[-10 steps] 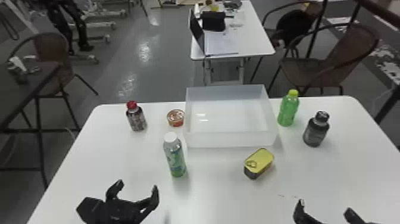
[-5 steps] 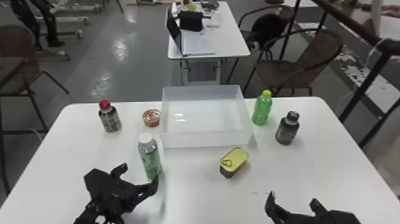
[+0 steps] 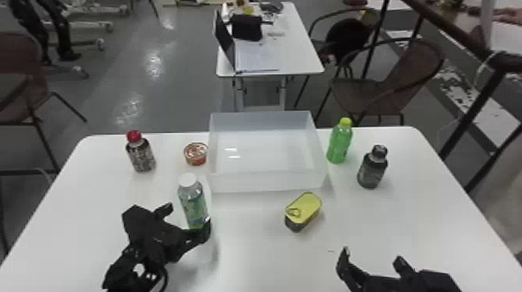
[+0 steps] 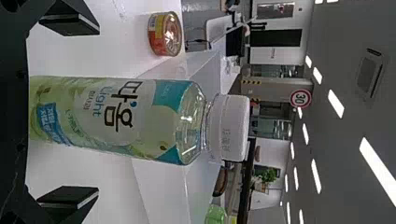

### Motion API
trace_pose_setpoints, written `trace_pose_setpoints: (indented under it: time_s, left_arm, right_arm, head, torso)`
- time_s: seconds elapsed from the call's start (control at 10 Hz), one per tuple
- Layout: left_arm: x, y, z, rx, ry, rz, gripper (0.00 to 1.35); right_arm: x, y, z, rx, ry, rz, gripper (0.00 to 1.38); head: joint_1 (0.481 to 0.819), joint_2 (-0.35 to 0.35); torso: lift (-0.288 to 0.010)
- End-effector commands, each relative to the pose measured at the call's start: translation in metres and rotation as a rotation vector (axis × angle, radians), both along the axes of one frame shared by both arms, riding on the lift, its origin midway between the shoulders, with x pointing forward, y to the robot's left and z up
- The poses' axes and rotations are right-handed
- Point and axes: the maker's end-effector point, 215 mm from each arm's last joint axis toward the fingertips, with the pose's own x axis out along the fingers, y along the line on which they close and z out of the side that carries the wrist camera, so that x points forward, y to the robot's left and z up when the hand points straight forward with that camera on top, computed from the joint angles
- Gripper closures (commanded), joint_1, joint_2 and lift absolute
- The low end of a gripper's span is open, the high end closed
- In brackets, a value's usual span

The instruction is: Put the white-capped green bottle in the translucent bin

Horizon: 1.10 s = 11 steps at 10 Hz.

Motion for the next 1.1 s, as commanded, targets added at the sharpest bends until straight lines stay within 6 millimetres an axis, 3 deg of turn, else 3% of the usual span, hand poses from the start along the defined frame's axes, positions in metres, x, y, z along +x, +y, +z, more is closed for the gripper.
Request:
trace_pose_setpoints:
  time_s: [0.0,0.2,0.4,0.5,0.6,0.7,0.8,1.0]
  left_arm:
    - [0.015,-0.015,0.004,-0.015,-0.013,-0.027,0.10]
    - [0.030,-0.031,0.006,-0.026,-0.019,-0.047,0.09]
    - [0.039,-0.029,0.006,0.010,-0.017,-0.064,0.10]
    - [0.039,-0.024,0.001,0.010,-0.003,-0.059,0.25]
    - [0.039,-0.023,0.004,0.027,-0.022,-0.063,0.58]
    - [0.037,-0.023,0.001,0.017,-0.015,-0.047,0.83]
    - [0.036,-0.025,0.000,0.019,-0.017,-0.044,0.83]
    - [0.039,-0.035,0.019,0.090,-0.040,-0.079,0.83]
  right_arm:
    - [0.000,0.001,-0.001,0.002,0.001,-0.001,0.10]
    - [0.002,0.003,-0.001,0.007,-0.001,0.003,0.09]
    - [0.003,0.004,0.000,0.002,-0.003,0.008,0.10]
    - [0.003,0.004,-0.001,0.004,-0.001,0.006,0.10]
    - [0.003,0.005,-0.002,0.007,0.000,0.004,0.10]
    - [0.002,0.007,-0.003,0.011,0.001,0.005,0.11]
    - [0.002,0.008,-0.003,0.012,0.000,0.009,0.11]
    - [-0.002,0.006,-0.005,0.017,0.000,0.003,0.11]
  head:
    - [0.695,-0.007]
    - [0.695,-0.025]
    - [0.695,-0.039]
    - [0.695,-0.038]
    - [0.695,-0.036]
    - [0.695,-0.031]
    - [0.695,-0.026]
    - [0.695,-0.026]
  torso:
    - [-0.056]
    - [-0.056]
    - [-0.056]
    - [-0.056]
    - [-0.056]
    - [-0.056]
    - [-0.056]
    - [-0.056]
